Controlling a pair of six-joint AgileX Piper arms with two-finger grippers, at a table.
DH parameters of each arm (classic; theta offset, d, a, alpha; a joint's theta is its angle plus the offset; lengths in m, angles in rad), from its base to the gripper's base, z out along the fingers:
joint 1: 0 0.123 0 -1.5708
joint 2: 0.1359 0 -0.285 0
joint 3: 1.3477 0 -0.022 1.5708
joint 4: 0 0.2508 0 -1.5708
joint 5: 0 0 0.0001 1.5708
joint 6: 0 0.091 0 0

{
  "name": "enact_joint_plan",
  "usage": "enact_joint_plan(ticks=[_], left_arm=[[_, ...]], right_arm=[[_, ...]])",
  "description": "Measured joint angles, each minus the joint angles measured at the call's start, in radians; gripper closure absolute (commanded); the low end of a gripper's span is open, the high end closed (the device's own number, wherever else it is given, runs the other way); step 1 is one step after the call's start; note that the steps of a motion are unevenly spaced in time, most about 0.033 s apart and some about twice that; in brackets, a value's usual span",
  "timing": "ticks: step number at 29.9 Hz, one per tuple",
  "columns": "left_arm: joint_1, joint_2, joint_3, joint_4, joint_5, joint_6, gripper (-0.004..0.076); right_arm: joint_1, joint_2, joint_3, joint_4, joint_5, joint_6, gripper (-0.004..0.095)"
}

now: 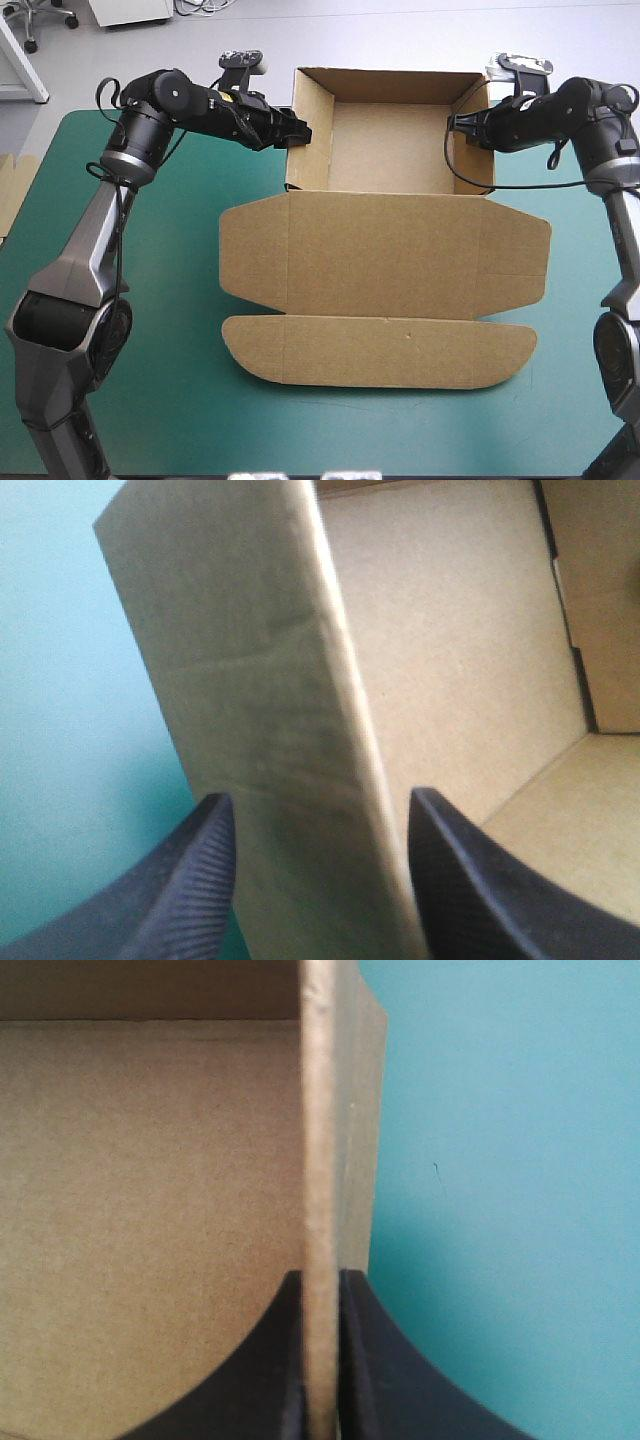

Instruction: Fold the box

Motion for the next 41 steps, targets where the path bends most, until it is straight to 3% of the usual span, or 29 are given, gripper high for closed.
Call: enact_joint_plan(ticks=[9, 15, 22, 27, 34, 41], left_arm=[[-0.033, 0.084, -0.137, 0.214, 0.121, -0.120, 0.0405], [-0.038, 0.099, -0.149, 0.265, 0.120, -0.163, 0.0525], [-0.038, 0.120, -0.151, 0.317, 0.121, -0.200, 0.0612], [-0.038, 0.139, -0.151, 0.338, 0.121, -0.212, 0.0733], [-0.038, 0.161, -0.151, 0.390, 0.122, -0.222, 0.0734], [-0.049, 0.200, -0.151, 0.425, 0.122, -0.234, 0.0734]], right_arm=[[0.061, 0.022, 0.000, -0.044, 0.003, 0.043, 0.0906], [0.070, 0.027, 0.000, -0.060, 0.003, 0.066, 0.0906], [0.116, 0.036, -0.005, -0.123, 0.015, 0.112, 0.0906], [0.119, 0.074, -0.011, -0.130, 0.048, 0.134, 0.0906], [0.130, 0.122, -0.048, -0.130, 0.077, 0.155, 0.0905], [0.157, 0.229, -0.217, -0.177, 0.185, 0.163, 0.0905]])
